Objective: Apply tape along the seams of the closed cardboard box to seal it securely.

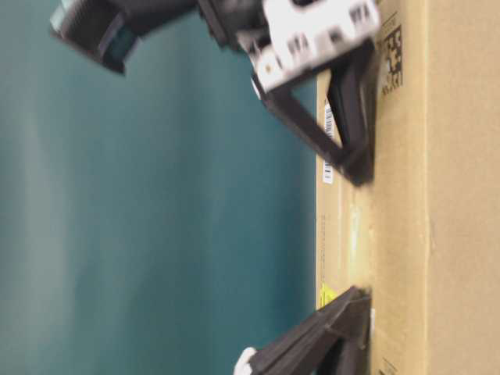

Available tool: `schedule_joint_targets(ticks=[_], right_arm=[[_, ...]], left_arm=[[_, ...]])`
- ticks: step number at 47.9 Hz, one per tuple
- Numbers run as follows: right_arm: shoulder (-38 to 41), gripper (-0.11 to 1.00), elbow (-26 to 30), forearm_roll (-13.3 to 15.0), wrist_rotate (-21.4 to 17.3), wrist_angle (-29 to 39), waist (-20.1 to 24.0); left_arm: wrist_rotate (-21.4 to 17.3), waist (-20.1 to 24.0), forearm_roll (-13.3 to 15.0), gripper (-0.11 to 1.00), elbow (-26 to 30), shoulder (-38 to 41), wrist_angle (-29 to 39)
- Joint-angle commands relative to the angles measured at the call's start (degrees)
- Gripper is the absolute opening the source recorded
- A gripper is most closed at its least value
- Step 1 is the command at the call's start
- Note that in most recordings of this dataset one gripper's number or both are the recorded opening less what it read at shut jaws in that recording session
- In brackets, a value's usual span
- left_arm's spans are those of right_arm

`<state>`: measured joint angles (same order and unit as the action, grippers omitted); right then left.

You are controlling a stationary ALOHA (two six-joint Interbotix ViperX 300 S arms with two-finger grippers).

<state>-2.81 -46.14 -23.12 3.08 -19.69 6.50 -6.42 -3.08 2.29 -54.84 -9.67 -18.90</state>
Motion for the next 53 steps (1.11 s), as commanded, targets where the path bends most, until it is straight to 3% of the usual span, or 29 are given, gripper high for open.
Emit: schedule_joint_targets(ticks=[1,12,37,53], right_arm=[[-6.15,0.0,-0.35,0.79,0.62,0.53,0.62],[-17.58,0.0,-5.19,0.88,3.08,1.85,-0.18],[-40.61,0.0,-19.07,1.23,5.45,7.91,-0.97],[-45.97,0.0,-26.19,1.14,5.45,8.09,-2.37]], left_arm=[[0.09,-0.18,0.09,0.0,1.93,-5.1,3.25],[0.0,-0.09,0.09,0.0,0.53,-13.89,7.82],[0.26,1.41,0.09,0.0,-13.27,-39.02,11.51],[1.41,1.49,0.09,0.0,-19.78,-51.5,18.28]])
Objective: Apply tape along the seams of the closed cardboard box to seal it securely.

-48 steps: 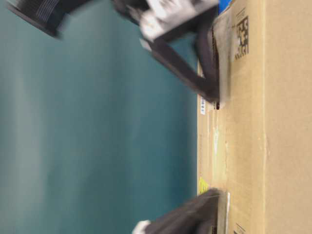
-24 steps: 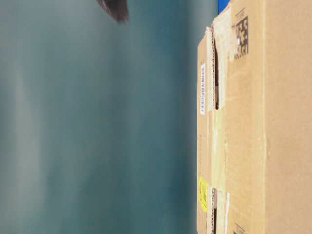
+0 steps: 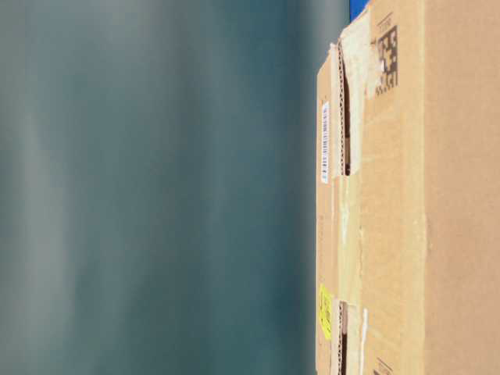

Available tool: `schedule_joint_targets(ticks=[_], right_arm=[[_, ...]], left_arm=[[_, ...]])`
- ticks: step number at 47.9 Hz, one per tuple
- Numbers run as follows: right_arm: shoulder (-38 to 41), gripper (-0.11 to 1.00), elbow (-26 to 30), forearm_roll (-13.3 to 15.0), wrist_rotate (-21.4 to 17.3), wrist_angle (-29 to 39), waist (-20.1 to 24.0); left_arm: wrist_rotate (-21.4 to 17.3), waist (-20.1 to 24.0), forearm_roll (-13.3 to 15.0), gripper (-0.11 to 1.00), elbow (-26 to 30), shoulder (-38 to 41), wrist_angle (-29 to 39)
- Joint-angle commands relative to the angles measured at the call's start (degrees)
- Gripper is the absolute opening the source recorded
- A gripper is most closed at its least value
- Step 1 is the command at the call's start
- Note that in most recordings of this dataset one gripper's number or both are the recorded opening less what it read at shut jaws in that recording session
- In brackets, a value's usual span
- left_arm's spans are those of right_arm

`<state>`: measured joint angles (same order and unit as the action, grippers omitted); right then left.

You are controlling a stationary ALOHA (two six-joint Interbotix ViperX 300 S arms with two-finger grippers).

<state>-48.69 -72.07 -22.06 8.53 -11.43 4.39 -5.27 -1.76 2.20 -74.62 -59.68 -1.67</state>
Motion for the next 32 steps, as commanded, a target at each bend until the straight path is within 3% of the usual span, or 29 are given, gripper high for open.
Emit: schedule_joint_targets(ticks=[1,32], right_arm=[[-0.09,0.0,-0.53,0.0,0.09,-0.18,-0.26],[0.53,0.0,-2.81,-0.18,0.0,-0.97,-0.26]], left_arm=[[0.35,0.18,0.18,0.0,-0.26,-1.93,1.58],[2.11,0.18,0.18,0.0,-2.55,-4.66,2.99]])
